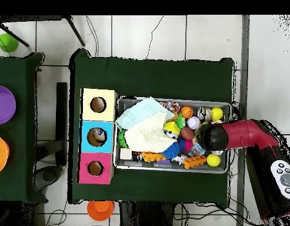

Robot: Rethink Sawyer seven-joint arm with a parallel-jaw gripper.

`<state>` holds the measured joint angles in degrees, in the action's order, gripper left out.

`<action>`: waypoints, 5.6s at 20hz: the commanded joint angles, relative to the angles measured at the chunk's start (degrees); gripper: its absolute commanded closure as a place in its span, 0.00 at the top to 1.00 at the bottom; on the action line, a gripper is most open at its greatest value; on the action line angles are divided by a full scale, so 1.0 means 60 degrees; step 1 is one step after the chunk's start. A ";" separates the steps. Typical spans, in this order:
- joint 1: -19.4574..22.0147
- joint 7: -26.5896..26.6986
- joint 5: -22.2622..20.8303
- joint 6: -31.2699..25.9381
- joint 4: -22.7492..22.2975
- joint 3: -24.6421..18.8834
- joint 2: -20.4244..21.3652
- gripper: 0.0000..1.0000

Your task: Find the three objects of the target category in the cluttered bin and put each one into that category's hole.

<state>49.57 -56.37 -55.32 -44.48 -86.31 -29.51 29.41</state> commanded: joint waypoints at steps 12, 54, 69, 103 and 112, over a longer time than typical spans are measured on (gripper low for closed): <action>0.0364 0.2215 -0.0287 -0.1265 0.0257 0.0275 -0.0679 1.00; 0.0776 0.1912 0.0929 -0.0866 -0.1802 -0.0488 0.1350 0.00; 0.1774 0.2262 0.4212 -0.2763 -0.3375 -0.2134 0.2580 0.00; 0.0602 -0.1896 0.7698 0.0700 -0.5506 -0.3815 0.3207 0.00; -0.0427 -0.2465 0.8193 0.1513 -0.5464 -0.3256 0.3310 0.00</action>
<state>49.41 -56.43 -9.50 -38.68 -116.32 -50.97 47.97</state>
